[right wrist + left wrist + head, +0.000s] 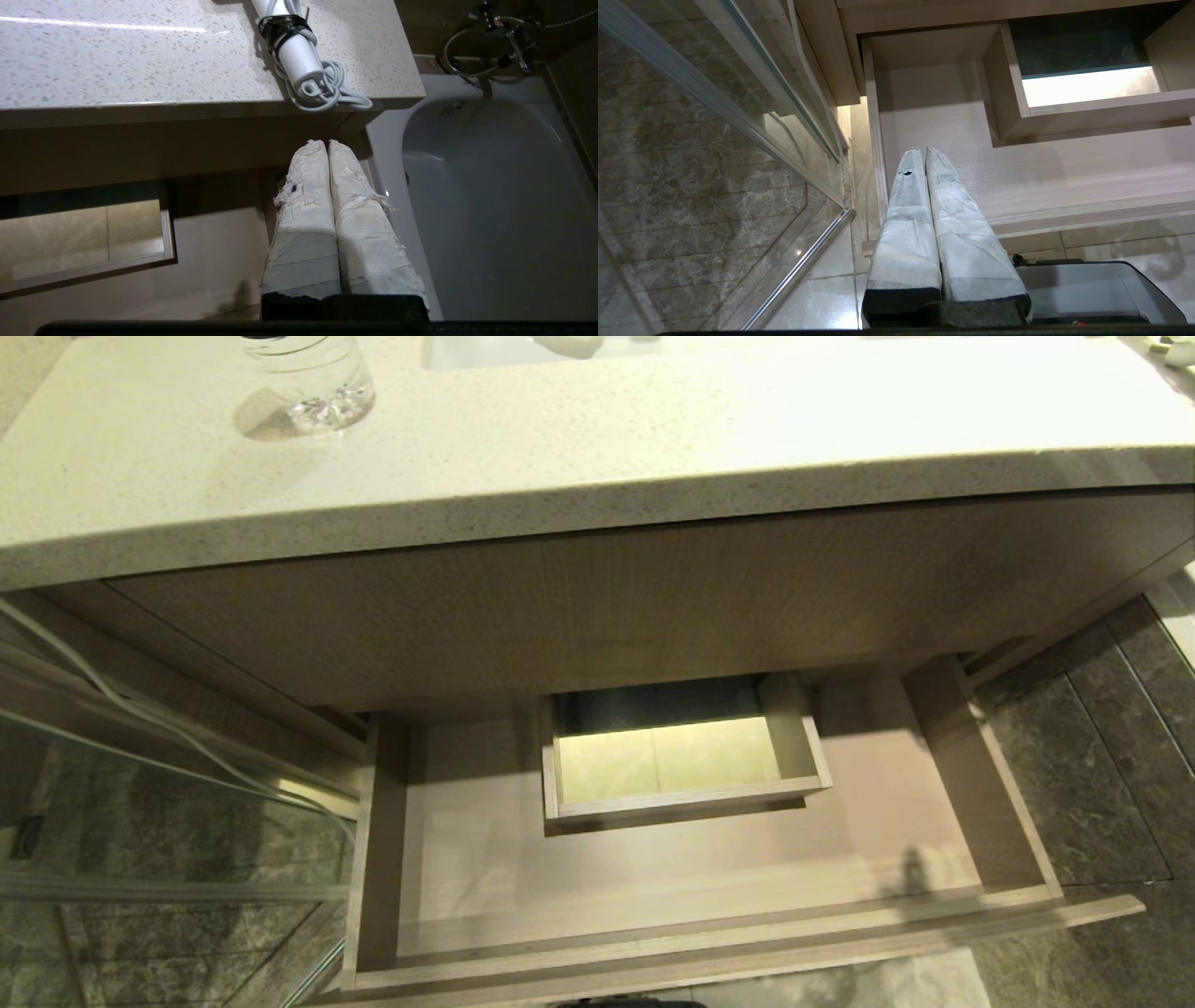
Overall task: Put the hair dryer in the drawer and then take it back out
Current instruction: Pick up the hairdryer
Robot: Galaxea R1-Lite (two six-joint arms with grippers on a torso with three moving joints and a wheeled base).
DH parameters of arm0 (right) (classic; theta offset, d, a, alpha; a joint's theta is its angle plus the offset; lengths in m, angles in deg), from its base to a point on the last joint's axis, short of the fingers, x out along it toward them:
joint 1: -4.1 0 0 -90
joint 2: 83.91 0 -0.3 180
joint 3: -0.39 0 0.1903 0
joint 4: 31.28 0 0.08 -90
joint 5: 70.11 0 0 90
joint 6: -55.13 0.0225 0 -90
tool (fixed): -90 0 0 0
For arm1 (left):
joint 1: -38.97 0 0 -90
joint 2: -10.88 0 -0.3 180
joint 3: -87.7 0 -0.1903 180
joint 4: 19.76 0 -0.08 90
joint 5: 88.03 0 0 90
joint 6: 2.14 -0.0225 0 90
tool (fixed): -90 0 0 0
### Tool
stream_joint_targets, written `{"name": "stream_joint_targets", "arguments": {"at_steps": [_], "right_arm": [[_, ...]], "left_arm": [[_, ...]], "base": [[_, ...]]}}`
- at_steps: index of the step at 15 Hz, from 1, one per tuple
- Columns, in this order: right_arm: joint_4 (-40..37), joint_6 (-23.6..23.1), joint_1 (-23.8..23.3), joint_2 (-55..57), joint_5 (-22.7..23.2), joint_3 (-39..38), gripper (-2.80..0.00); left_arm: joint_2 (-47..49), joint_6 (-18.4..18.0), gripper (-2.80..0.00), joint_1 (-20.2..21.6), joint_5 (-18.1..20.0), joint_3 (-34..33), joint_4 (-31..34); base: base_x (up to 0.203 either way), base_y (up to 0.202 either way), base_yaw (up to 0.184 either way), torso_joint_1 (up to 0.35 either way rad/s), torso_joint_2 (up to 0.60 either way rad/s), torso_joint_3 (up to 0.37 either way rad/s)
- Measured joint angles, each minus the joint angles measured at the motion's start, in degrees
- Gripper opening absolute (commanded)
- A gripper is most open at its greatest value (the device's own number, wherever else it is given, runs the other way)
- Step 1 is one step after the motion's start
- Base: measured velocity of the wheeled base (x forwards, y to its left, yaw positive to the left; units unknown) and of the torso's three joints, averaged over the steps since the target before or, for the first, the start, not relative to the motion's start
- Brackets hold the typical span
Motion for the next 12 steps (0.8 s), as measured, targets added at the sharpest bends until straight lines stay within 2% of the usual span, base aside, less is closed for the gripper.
{"name": "stream_joint_targets", "arguments": {"at_steps": [8, 12], "right_arm": [[-1.6, 0.9, 0.0, 5.7, -6.6, 0.7, -2.8], [0.9, 0.9, -0.6, 6.5, -8.9, 0.9, -2.8]], "left_arm": [[0.0, 0.0, -2.8, 0.0, 0.0, 0.0, 0.0], [0.0, 0.0, -2.8, 0.0, 0.0, 0.0, 0.0]], "base": [[0.0, 0.0, 0.0, 0.0, 0.0, 0.0], [0.0, 0.0, 0.0, 0.258, -0.02, 0.235]]}}
